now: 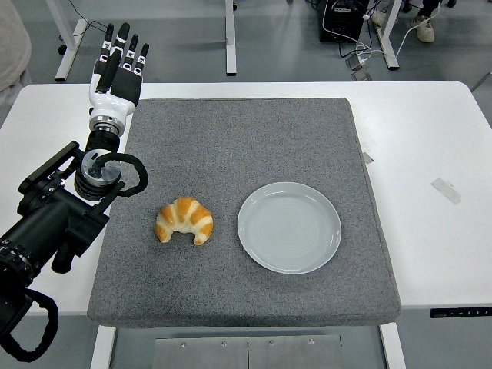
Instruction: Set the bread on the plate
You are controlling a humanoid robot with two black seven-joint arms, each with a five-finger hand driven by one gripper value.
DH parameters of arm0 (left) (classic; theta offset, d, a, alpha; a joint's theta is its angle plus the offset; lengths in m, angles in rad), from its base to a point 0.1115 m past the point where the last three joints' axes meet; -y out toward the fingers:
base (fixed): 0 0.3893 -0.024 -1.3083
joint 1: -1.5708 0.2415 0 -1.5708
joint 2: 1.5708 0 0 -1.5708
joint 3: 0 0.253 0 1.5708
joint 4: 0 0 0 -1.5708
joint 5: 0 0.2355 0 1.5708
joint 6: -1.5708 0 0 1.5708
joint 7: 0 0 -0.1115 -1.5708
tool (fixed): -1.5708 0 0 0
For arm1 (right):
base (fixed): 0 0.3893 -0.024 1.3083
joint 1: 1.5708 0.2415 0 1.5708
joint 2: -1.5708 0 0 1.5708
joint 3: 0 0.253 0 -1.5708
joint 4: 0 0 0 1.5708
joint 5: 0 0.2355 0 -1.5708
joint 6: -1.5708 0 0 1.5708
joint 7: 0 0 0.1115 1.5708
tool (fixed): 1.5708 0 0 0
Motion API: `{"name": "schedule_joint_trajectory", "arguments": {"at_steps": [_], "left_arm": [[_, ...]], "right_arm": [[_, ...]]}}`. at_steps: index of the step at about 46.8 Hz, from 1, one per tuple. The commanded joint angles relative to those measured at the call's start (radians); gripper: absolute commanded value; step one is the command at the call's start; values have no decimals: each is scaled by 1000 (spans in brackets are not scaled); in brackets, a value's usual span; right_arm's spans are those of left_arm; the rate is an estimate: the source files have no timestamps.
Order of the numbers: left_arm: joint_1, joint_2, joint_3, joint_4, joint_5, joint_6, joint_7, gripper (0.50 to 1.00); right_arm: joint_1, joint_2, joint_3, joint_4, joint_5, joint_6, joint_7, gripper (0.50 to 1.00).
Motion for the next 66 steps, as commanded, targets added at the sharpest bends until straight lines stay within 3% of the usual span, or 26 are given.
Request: {"name": "schedule_joint_trajectory", "arguments": {"at_steps": [1,20,28,33,44,52,59,66], "left_arm": [[0,0,0,-1,1,0,-3,993],[-28,29,2,0,44,1,-37,993],[-69,63,13,-8,230,-12,-84,992],[-95,83,112,-14,415,-101,-172,992],[-252,175,462,-17,483,-146,-172,989],[-359,265,671,-17,512,-241,-172,989],[-416,322,769,-17,623,-290,-172,989],[-424,356,810,-24,831,-307,-172,989]], "right_arm": [[0,0,0,-1,0,0,0,1000],[0,0,0,0,0,0,0,1000],[0,0,1,0,0,0,0,1000],[0,0,0,0,0,0,0,1000],[0,0,0,-1,0,0,0,1000],[0,0,0,-1,0,0,0,1000],[0,0,0,0,0,0,0,1000],[0,0,0,0,0,0,0,1000]]}}
